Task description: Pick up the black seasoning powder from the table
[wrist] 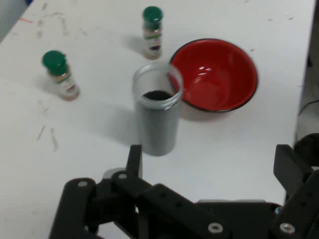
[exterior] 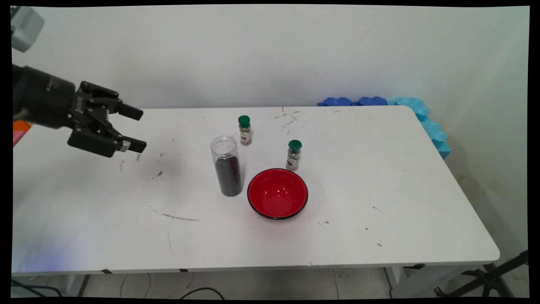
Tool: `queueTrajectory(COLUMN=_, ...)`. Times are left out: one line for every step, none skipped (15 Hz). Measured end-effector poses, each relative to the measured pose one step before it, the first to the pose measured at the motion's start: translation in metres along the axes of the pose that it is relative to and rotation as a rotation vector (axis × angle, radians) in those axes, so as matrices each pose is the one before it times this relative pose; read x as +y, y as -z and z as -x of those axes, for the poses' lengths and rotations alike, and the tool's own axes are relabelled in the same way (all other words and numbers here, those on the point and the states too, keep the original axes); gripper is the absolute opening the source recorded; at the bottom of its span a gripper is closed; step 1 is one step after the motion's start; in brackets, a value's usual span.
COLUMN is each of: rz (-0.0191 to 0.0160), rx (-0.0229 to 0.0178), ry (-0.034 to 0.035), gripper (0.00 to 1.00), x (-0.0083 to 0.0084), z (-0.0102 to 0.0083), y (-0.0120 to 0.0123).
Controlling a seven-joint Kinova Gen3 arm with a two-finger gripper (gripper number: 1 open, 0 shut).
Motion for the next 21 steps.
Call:
queueTrajectory(rz=-0.01456, rx=-0.00129, ry=0.00388, gripper=1.0, x=-0.00103, z=0.00595, y=-0.00183)
queueTrajectory(rz=-0.00896, rx=-0.00008, ry=0.00269, gripper=1.0, x=-0.0006, z=0.00368, y=-0.00175)
queueTrajectory(rz=-0.01225, rx=-0.00003, ry=0.00326, gripper=1.0, x=-0.00062, z=0.00518, y=-0.00304)
queueTrajectory(rz=-0.01296, rx=0.00123, ry=0.00301, gripper=1.0, x=-0.00052, z=0.00531, y=-0.00474)
queueTrajectory(rz=-0.01276, rx=0.00177, ry=0.00349, gripper=1.0, x=-0.00051, z=0.00476, y=-0.00529)
queueTrajectory(rz=-0.01043, rx=0.00158, ry=0.00264, gripper=1.0, x=-0.00042, z=0.00364, y=-0.00501)
queueTrajectory(rz=-0.01019, rx=0.00325, ry=0.00198, gripper=1.0, x=-0.00047, z=0.00337, y=-0.0073)
queueTrajectory(rz=-0.00811, rx=0.00406, ry=0.00162, gripper=1.0, x=-0.00023, z=0.00301, y=-0.00801)
queueTrajectory(rz=-0.00429, rx=0.00369, ry=0.00113, gripper=1.0, x=-0.00012, z=0.002, y=-0.00707)
queueTrajectory(rz=-0.00199, rx=0.00351, ry=-0.00006, gripper=1.0, x=0.00013, z=0.00105, y=-0.00537)
queueTrajectory(rz=-0.0021, rx=0.00498, ry=0.00051, gripper=1.0, x=0.0001, z=0.0014, y=-0.00802)
queueTrajectory(rz=-0.00175, rx=0.00617, ry=0.00067, gripper=1.0, x=-0.00011, z=0.00096, y=-0.01007)
queueTrajectory(rz=-0.00164, rx=0.00605, ry=0.00071, gripper=1.0, x=-0.00026, z=0.00068, y=-0.0102)
queueTrajectory(rz=-0.00078, rx=0.00479, ry=0.00108, gripper=1.0, x=-0.00013, z=0.00048, y=-0.00842)
queueTrajectory(rz=0.0013, rx=0.00248, ry=0.00041, gripper=1.0, x=0.00001, z=0.00025, y=-0.00577)
queueTrajectory(rz=0.00218, rx=0.0028, ry=0.00078, gripper=1.0, x=-0.00012, z=0.00032, y=-0.00851)
queueTrajectory(rz=0.00332, rx=0.00288, ry=0.00049, gripper=1.0, x=-0.00027, z=0.00038, y=-0.00953)
queueTrajectory(rz=0.00383, rx=0.00185, ry=-0.00034, gripper=1.0, x=-0.00025, z=0.00053, y=-0.00897)
queueTrajectory(rz=0.00433, rx=0.00094, ry=-0.00105, gripper=1.0, x=-0.00027, z=0.00041, y=-0.0075)
queueTrajectory(rz=0.00481, rx=0.0004, ry=-0.00229, gripper=1.0, x=0.00002, z=0.00026, y=-0.00476)
queueTrajectory(rz=0.00796, rx=0.00031, ry=-0.00451, gripper=1.0, x=0.00007, z=0.00036, y=-0.00676)
